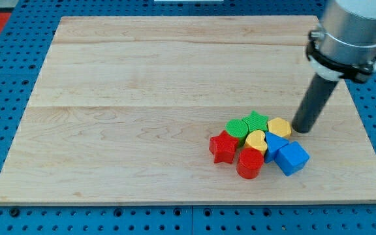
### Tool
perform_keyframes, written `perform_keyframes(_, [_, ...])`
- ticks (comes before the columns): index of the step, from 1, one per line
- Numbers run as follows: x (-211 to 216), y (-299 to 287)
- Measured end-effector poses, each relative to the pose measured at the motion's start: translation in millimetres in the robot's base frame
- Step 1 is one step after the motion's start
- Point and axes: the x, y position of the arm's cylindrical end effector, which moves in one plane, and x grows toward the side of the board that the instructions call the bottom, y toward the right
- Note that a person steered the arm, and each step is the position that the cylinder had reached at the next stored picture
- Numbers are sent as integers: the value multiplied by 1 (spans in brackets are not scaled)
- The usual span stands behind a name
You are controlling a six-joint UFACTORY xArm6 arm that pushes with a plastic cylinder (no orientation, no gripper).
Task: Separate the green blocks away from the group of blocks
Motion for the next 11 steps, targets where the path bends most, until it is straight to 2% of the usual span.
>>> perform_keyframes(5, [-2,-113])
perform_keyframes(7, [-30,-153])
perform_keyframes(8, [-30,-114])
perform_keyframes(9, [-30,-22])
perform_keyframes(10, [13,50])
perform_keyframes(11, [66,71])
